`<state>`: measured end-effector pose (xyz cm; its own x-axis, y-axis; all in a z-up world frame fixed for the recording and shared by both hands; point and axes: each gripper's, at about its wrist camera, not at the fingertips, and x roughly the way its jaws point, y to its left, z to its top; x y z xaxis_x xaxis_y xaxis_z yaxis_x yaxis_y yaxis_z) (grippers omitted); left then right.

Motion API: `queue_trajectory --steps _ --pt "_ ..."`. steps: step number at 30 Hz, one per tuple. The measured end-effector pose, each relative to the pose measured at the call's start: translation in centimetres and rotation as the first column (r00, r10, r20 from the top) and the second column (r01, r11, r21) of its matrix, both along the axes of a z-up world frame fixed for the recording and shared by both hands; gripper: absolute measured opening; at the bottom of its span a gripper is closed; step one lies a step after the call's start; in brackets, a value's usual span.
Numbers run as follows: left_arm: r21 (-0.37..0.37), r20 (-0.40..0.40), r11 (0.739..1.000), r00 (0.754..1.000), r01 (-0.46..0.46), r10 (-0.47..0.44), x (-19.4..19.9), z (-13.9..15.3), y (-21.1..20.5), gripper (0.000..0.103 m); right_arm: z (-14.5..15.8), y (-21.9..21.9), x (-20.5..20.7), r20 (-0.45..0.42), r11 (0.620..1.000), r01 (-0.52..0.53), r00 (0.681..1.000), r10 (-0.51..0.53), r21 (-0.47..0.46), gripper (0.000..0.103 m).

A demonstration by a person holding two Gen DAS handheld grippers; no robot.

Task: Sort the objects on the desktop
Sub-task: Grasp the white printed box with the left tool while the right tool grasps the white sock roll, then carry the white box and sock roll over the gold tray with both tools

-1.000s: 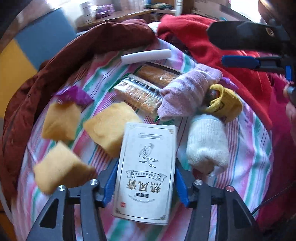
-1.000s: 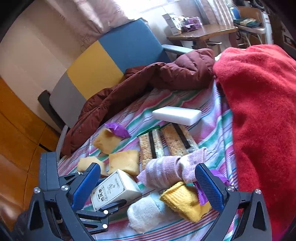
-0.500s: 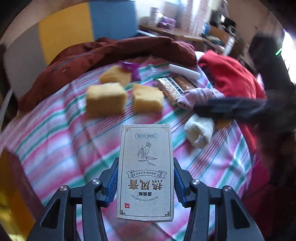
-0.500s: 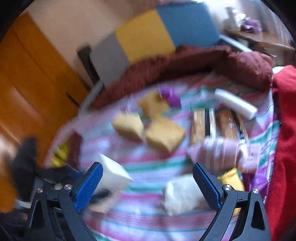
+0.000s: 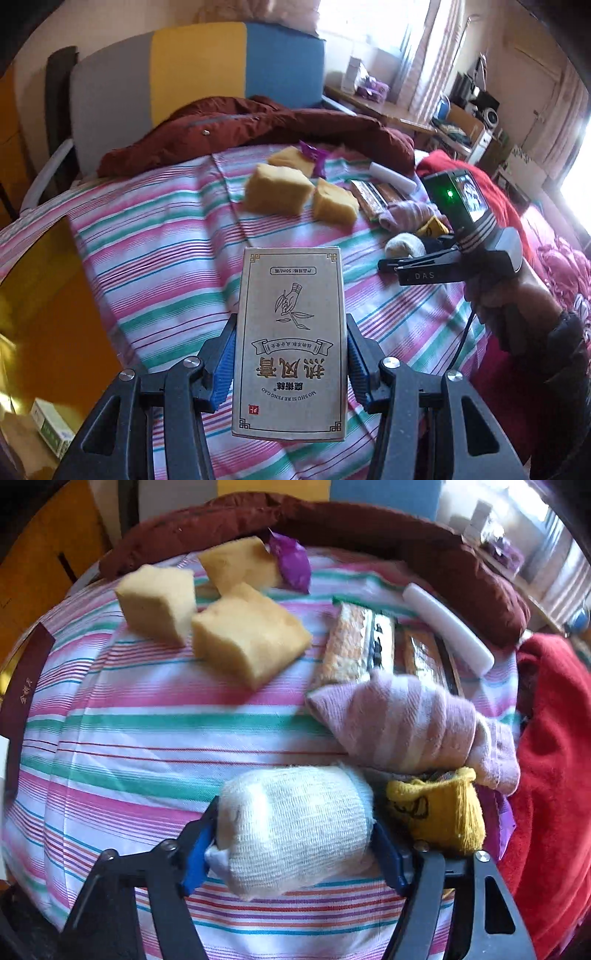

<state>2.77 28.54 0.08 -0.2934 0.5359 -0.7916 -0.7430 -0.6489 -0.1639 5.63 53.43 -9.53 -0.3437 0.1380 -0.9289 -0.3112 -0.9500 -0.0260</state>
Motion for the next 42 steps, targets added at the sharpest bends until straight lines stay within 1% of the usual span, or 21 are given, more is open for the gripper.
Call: queue_trajectory --steps 4,6,9,12,15,18,22,25,26,28,31,33,35,38,40,42 --pt "0.025 -0.016 0.998 0.999 -0.051 0.052 -0.2 0.6 -2.1 0.052 0.2 -0.7 0.3 -0.021 1.0 -0.016 1.0 0.016 0.0 0.07" --pt "0.031 -0.028 0.997 0.997 -0.075 0.075 -0.3 0.9 -3.1 0.052 0.9 -1.9 0.3 -0.063 0.998 -0.062 0.996 0.061 -0.02 0.07" --pt "0.041 -0.043 0.991 0.991 -0.124 0.126 -0.8 1.3 -4.7 0.052 1.5 -4.0 0.2 -0.099 0.987 -0.145 0.985 0.138 -0.066 0.07" --pt "0.043 -0.05 0.982 0.981 -0.187 0.189 -1.6 1.5 -6.7 0.052 1.9 -6.1 0.1 -0.121 0.971 -0.218 0.971 0.206 -0.095 0.07" --pt "0.058 -0.049 0.965 0.965 -0.254 0.257 -2.5 1.8 -8.9 0.052 3.0 -8.0 0.0 -0.17 0.957 -0.258 0.957 0.234 -0.133 0.07" --pt "0.07 -0.06 0.943 0.942 -0.326 0.33 -3.8 2.2 -11.6 0.052 4.2 -10.5 -0.4 -0.222 0.944 -0.288 0.943 0.249 -0.161 0.07" --pt "0.076 -0.084 0.902 0.898 -0.426 0.431 -5.4 2.4 -15.6 0.052 6.2 -14.4 -1.6 -0.292 0.917 -0.353 0.911 0.292 -0.185 0.07" --pt "0.072 -0.108 0.87 0.863 -0.488 0.493 -6.7 2.5 -18.5 0.052 7.8 -17.6 -3.4 -0.361 0.882 -0.414 0.876 0.319 -0.225 0.07" --pt "0.069 -0.118 0.856 0.848 -0.512 0.516 -7.2 2.5 -19.5 0.052 8.2 -18.3 -3.7 -0.374 0.874 -0.426 0.869 0.323 -0.234 0.07" --pt "0.06 -0.125 0.832 0.823 -0.551 0.554 -8.4 2.4 -21.4 0.052 9.2 -20.7 -4.9 -0.413 0.844 -0.466 0.846 0.337 -0.266 0.07" --pt "0.052 -0.119 0.801 0.793 -0.596 0.598 -9.8 2.0 -23.8 0.052 10.1 -24.5 -6.6 -0.444 0.806 -0.518 0.817 0.368 -0.285 0.07" --pt "0.052 -0.122 0.782 0.773 -0.621 0.622 -10.5 2.0 -25.3 0.052 10.6 -26.5 -7.4 -0.45 0.786 -0.543 0.805 0.387 -0.296 0.07" --pt "0.058 -0.133 0.766 0.756 -0.64 0.641 -11.3 2.0 -26.4 0.052 10.2 -28.8 -9.0 -0.438 0.778 -0.553 0.804 0.403 -0.298 0.07" --pt "0.049 -0.117 0.75 0.741 -0.66 0.661 -12.6 1.4 -27.9 0.053 9.6 -31.4 -10.9 -0.416 0.768 -0.546 0.817 0.399 -0.335 0.07" --pt "0.035 -0.105 0.745 0.739 -0.667 0.666 -13.2 0.9 -28.5 0.053 9.0 -33.0 -12.4 -0.396 0.777 -0.527 0.832 0.388 -0.345 0.07" --pt "0.014 -0.087 0.746 0.742 -0.666 0.665 -13.7 0.1 -29.1 0.053 8.3 -34.3 -13.6 -0.381 0.764 -0.529 0.836 0.394 -0.369 0.071"
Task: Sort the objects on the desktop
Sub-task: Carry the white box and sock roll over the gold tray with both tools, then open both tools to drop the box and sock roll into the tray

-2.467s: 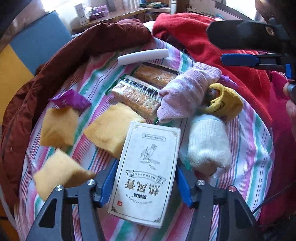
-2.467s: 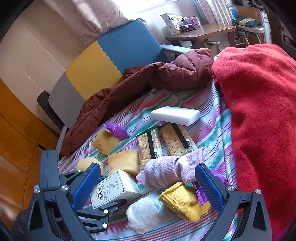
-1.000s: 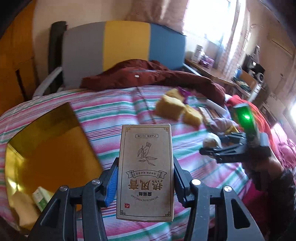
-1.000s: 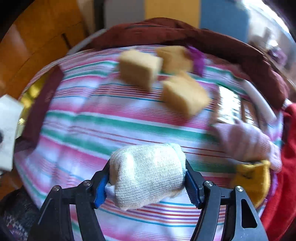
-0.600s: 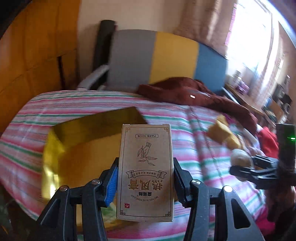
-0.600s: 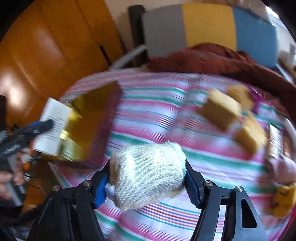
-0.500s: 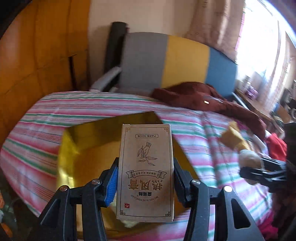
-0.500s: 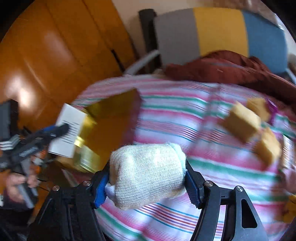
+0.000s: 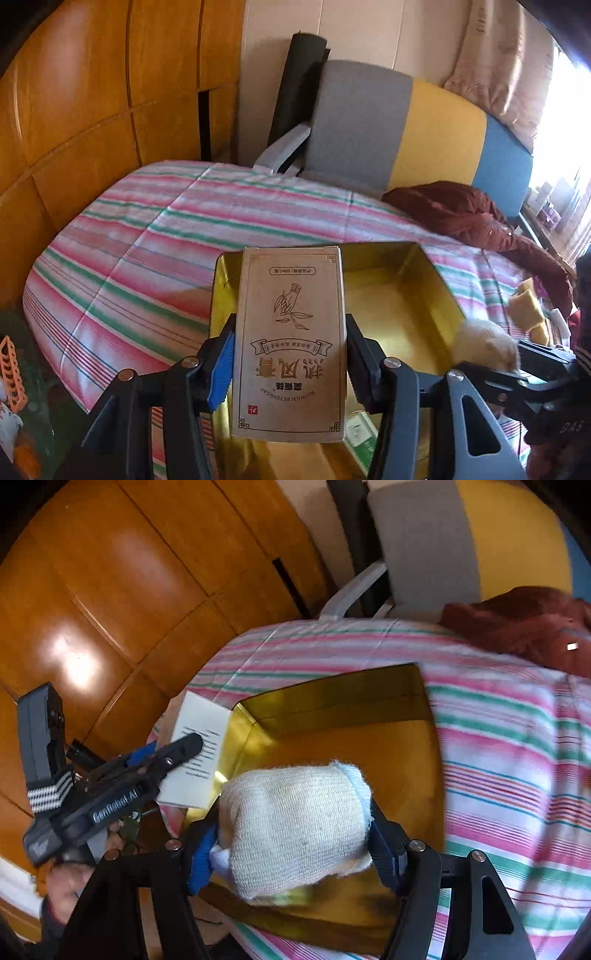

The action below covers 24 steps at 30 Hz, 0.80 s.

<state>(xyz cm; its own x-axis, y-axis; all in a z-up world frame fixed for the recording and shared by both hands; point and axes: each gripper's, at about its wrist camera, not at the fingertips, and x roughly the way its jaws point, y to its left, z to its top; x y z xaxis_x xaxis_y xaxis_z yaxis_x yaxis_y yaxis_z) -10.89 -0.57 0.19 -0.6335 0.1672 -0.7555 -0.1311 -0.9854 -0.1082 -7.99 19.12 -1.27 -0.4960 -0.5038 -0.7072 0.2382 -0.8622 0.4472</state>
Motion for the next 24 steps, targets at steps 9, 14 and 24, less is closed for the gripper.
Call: queue_trajectory --steps 9,14,24 --pt "0.04 0.048 0.997 0.997 -0.064 0.062 1.0 -1.8 -3.3 0.063 -3.1 -2.8 -2.7 0.125 0.977 -0.018 0.991 0.046 -0.214 0.08" --pt "0.045 0.003 0.992 0.993 -0.121 0.121 2.8 -0.4 -4.3 0.063 -2.7 -2.3 -1.4 0.113 0.98 -0.02 0.993 0.043 -0.198 0.081" --pt "0.071 -0.075 0.995 0.994 -0.073 0.079 6.1 2.8 -0.4 0.063 0.7 0.7 4.2 -0.062 0.997 0.041 0.997 -0.037 0.063 0.092"
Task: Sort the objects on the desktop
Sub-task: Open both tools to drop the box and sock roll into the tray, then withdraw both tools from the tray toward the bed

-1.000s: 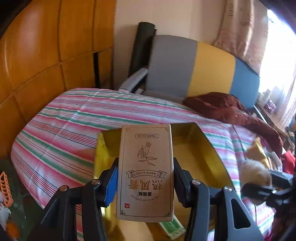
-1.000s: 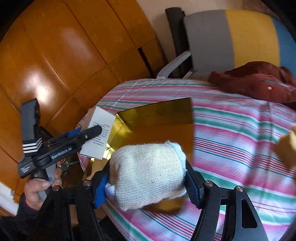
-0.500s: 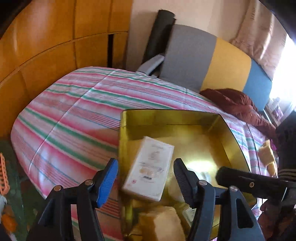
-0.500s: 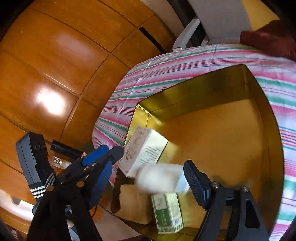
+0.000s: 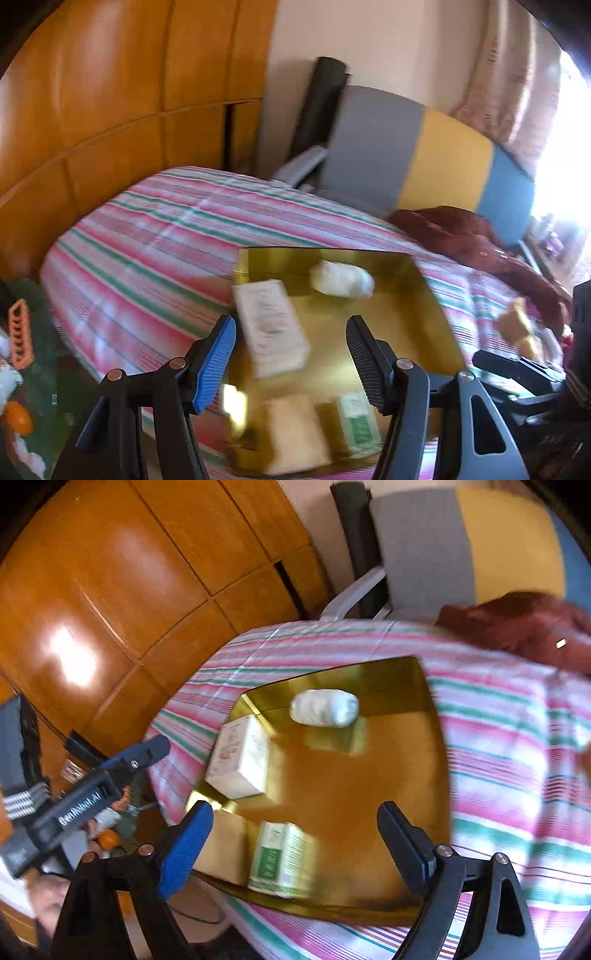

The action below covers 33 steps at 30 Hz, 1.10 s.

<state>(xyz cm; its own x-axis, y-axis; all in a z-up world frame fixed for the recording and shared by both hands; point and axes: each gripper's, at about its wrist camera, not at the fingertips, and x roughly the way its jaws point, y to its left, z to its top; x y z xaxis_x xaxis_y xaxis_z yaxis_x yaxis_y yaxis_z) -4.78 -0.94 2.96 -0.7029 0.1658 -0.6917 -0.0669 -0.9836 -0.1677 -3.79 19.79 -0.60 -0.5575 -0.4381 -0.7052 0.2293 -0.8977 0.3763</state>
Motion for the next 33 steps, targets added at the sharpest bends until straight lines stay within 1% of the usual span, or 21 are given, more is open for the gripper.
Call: queue_trajectory --steps 2,5,9,11,13,17,18,21,22,25,28,31,33 --pt "0.029 0.01 0.999 0.999 0.039 -0.04 0.3 0.2 1.4 0.063 0.5 1.2 1.3 -0.033 0.998 0.027 0.999 -0.025 0.049 0.097" --pt "0.054 0.018 0.992 0.993 0.116 -0.117 0.6 0.4 3.6 0.063 1.0 3.2 2.8 -0.07 0.988 0.082 0.995 -0.073 0.129 0.097" --pt "0.045 0.02 0.975 0.976 0.216 -0.218 1.4 0.3 7.1 0.063 1.3 6.3 4.5 -0.095 0.97 0.151 0.986 -0.135 0.192 0.101" --pt "0.039 0.026 0.957 0.957 0.287 -0.288 2.0 0.2 9.4 0.063 1.2 8.4 5.1 -0.09 0.96 0.188 0.981 -0.173 0.208 0.102" --pt "0.009 0.027 0.937 0.936 0.35 -0.35 2.7 0.0 11.7 0.064 1.1 10.3 5.6 -0.087 0.947 0.227 0.973 -0.213 0.227 0.102" --pt "-0.008 0.04 0.896 0.895 0.444 -0.444 4.2 -0.3 15.3 0.064 0.4 14.6 6.7 -0.065 0.921 0.308 0.951 -0.302 0.238 0.103" --pt "-0.014 0.045 0.882 0.881 0.471 -0.47 4.6 -0.4 16.2 0.064 0.3 15.6 6.8 -0.057 0.915 0.327 0.945 -0.323 0.236 0.103" --pt "-0.025 0.065 0.849 0.848 0.528 -0.526 5.7 -1.0 18.4 0.065 -0.2 18.7 7.6 -0.032 0.894 0.387 0.92 -0.391 0.227 0.103" --pt "-0.021 0.079 0.834 0.832 0.551 -0.549 6.0 -1.2 19.3 0.065 -0.4 19.7 8.0 -0.025 0.884 0.409 0.91 -0.414 0.228 0.103" --pt "-0.025 0.097 0.81 0.808 0.585 -0.581 6.8 -1.5 20.9 0.066 -0.7 22.2 8.7 -0.015 0.855 0.462 0.881 -0.472 0.234 0.103" --pt "-0.037 0.114 0.776 0.774 0.63 -0.623 7.5 -1.9 22.7 0.07 -0.3 24.9 9.5 -0.018 0.828 0.513 0.852 -0.523 0.227 0.103" --pt "-0.039 0.131 0.754 0.751 0.656 -0.647 8.0 -2.2 23.8 0.07 0.0 28.4 10.6 -0.012 0.789 0.581 0.807 -0.591 0.197 0.103" --pt "-0.042 0.144 0.745 0.742 0.666 -0.655 8.4 -2.6 24.2 0.07 0.1 30.3 11.3 -0.009 0.762 0.622 0.776 -0.631 0.178 0.103"
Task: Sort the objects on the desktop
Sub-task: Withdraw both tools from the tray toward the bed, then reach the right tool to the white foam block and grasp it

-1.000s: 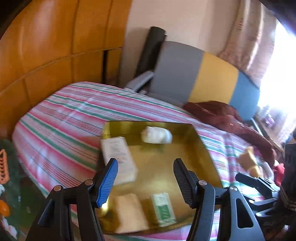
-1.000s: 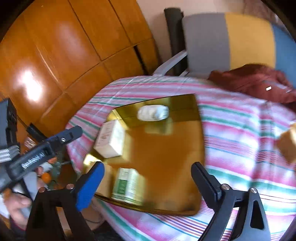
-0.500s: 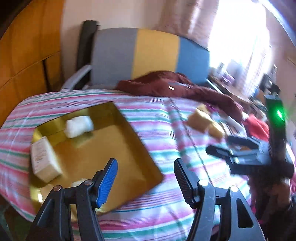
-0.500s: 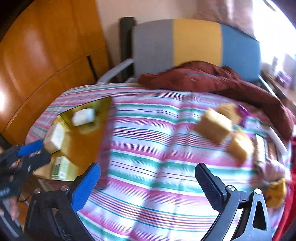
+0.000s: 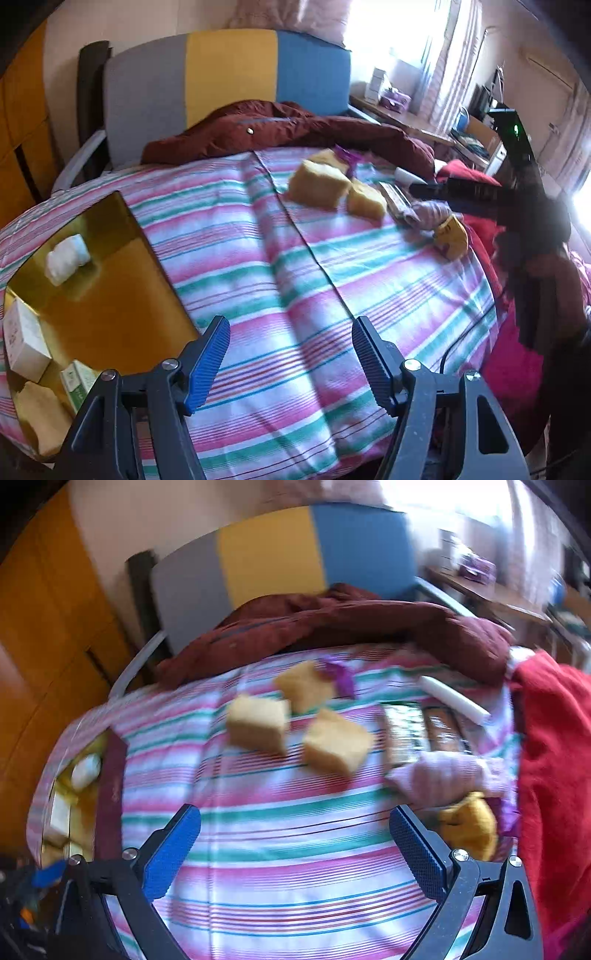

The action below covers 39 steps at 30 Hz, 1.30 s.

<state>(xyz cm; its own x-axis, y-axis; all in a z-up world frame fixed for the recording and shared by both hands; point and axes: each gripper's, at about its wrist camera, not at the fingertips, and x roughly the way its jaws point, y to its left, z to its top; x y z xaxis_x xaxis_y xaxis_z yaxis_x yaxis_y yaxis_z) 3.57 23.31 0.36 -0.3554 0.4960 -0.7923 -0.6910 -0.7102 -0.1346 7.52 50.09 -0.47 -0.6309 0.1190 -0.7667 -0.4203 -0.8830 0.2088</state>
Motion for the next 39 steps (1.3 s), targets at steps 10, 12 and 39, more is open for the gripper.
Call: queue_trajectory --steps 10,12,39 --pt "-0.035 0.026 0.997 0.998 0.062 -0.061 0.6 -1.3 2.4 0.07 0.4 9.3 3.8 -0.073 0.96 0.258 0.961 -0.267 -0.11 0.103" --pt "-0.04 0.034 0.997 0.997 0.068 -0.067 0.5 -1.6 2.8 0.071 0.3 10.7 4.4 -0.08 0.945 0.3 0.947 -0.312 -0.131 0.103" --pt "-0.078 0.129 0.993 0.989 0.089 -0.079 -0.9 -3.8 6.3 0.071 -4.0 24.0 -6.1 0.15 0.978 0.092 0.987 -0.064 -0.189 0.103"
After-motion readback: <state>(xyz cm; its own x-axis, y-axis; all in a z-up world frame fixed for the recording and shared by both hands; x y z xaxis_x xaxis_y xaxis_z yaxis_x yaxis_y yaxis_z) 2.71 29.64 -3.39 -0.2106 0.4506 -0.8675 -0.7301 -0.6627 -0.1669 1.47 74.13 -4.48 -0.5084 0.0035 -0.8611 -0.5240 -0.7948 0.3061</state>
